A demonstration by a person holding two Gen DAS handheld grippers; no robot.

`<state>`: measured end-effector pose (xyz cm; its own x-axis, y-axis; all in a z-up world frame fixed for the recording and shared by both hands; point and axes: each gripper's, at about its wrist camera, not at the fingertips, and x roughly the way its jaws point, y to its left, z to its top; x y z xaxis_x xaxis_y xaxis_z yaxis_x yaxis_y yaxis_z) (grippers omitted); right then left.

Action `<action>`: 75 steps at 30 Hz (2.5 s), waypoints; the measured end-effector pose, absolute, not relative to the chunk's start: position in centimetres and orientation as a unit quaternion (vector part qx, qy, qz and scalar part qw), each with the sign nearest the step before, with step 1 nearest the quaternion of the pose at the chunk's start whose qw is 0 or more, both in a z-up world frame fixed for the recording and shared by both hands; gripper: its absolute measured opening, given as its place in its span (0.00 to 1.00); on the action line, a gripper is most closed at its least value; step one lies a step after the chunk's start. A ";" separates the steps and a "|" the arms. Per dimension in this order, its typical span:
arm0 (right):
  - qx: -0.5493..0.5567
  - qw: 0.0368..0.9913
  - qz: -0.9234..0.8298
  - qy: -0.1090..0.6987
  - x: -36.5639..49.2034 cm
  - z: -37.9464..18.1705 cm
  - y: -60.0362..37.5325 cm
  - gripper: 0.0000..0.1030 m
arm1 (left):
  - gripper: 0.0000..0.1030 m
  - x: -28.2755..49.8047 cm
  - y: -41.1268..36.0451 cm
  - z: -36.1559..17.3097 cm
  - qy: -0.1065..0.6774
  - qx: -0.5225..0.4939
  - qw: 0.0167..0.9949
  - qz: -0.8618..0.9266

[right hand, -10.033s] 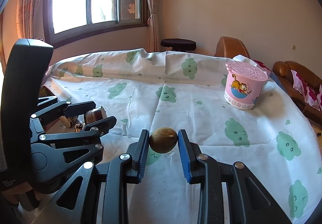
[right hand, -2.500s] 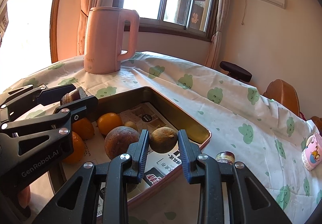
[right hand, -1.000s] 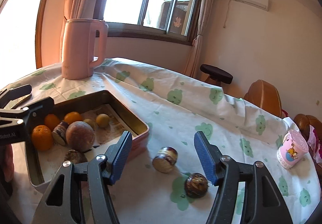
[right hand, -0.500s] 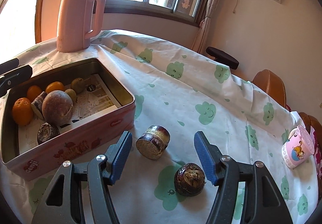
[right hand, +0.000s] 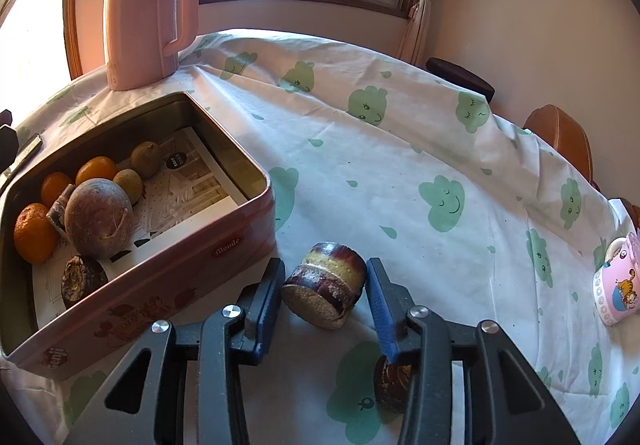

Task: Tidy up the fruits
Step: 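Move the right gripper to the brown striped jar on the table, then grasp the striped jar with the right gripper while the left grasps the dark round fruit, then lift and carry the jar with the right gripper while the left carries the dark fruit toward the tin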

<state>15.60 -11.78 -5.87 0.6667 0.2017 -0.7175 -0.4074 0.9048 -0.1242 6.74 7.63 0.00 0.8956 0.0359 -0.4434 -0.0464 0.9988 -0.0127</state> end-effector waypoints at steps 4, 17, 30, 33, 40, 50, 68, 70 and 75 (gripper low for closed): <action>-0.106 0.919 0.164 0.341 14.1 -4.2 -13.7 0.42 | 1.00 6.8 4.9 1.2 0.223 0.004 0.975 -0.007; -0.048 0.945 0.030 0.322 12.3 -3.2 -24.6 0.42 | 0.92 11.2 -8.0 -1.3 0.316 0.048 0.939 -0.125; -0.014 0.946 0.007 0.325 11.6 -3.9 -28.5 0.42 | 0.61 14.3 -13.6 -5.4 0.411 0.064 0.891 -0.183; -0.015 0.945 0.010 0.327 11.7 -4.0 -28.4 0.42 | 0.56 14.5 -13.9 -6.1 0.421 0.069 0.885 -0.187; -0.015 0.938 0.023 0.345 12.3 -4.5 -28.3 0.42 | 0.48 14.6 -14.6 -6.7 0.427 0.083 0.880 -0.190; -0.010 0.942 0.036 0.333 11.8 -4.2 -28.3 0.42 | 0.40 14.4 -14.1 -6.3 0.415 0.075 0.888 -0.184; -0.030 0.950 0.030 0.310 11.0 -3.7 -27.8 0.42 | 0.40 12.8 -14.3 -4.8 0.356 0.096 0.914 -0.167; -0.030 0.951 0.030 0.306 10.9 -3.7 -27.8 0.42 | 0.40 12.7 -14.2 -4.7 0.353 0.095 0.916 -0.165; -0.031 0.953 0.028 0.299 10.6 -3.5 -27.8 0.42 | 0.40 12.6 -14.0 -4.6 0.349 0.090 0.918 -0.164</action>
<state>10.60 -27.79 -3.51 0.8200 0.0356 -0.5712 -0.0727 0.9965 -0.0421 12.58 -14.04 -4.57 0.7029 -0.2374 -0.6705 0.3637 0.9301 0.0520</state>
